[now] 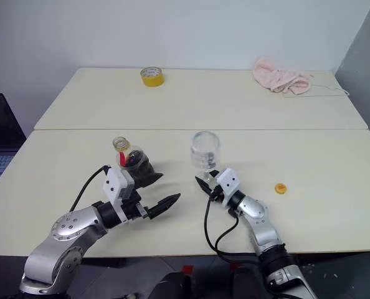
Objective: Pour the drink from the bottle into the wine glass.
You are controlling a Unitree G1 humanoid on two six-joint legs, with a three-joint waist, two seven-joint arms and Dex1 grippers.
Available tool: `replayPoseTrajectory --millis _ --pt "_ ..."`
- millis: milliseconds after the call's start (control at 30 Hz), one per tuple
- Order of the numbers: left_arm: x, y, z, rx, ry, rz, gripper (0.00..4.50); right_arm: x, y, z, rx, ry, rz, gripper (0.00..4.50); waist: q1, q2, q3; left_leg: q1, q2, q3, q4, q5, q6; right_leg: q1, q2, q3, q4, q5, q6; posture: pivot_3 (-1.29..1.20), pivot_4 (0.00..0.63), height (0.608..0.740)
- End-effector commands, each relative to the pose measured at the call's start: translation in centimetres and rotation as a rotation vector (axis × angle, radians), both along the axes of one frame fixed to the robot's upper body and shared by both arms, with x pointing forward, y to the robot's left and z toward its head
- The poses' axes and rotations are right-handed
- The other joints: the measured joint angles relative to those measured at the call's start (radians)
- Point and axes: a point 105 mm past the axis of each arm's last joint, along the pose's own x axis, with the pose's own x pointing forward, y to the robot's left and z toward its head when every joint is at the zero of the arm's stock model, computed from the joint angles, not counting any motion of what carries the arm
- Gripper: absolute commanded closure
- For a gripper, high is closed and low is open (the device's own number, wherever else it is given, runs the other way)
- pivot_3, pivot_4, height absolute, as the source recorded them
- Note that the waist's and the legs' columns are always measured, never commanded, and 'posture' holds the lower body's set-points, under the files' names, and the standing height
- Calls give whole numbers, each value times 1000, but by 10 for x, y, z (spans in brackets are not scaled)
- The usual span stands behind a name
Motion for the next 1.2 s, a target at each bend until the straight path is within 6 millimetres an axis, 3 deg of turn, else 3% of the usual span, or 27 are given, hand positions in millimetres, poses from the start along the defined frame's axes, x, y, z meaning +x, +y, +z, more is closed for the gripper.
replayPoseTrajectory --millis 33,100,433,800,1033,1200 --pt "-2 -1 11 6 -54 -13 0 1 -13 4 5 -2 -21 676 3 0 0 0 0 0 0 0 0 0 0 0 0 0 0 0 150 740" --pt "-2 -1 11 3 -55 -10 0 0 -15 6 -2 -7 -15 7 3 0 0 0 0 0 0 0 0 0 0 0 0 0 0 0 150 740" --pt "-1 -1 10 0 -54 -4 0 0 -20 16 -15 -18 -23 7 2 0 0 0 0 0 0 0 0 0 0 0 0 0 0 0 150 740" --pt "-1 3 9 8 -66 34 0 -11 -19 19 -44 -5 17 7 3 0 0 0 0 0 0 0 0 0 0 0 0 0 0 0 150 740" --pt "-1 14 11 3 -130 164 0 -39 -33 26 -97 50 91 7 4 0 0 -1 0 0 0 0 0 0 0 0 -1 0 0 0 150 740" --pt "-11 22 8 10 -156 258 0 -64 -40 46 -109 70 170 7 5 0 0 -1 1 0 0 0 0 0 0 0 -1 0 0 0 150 740"
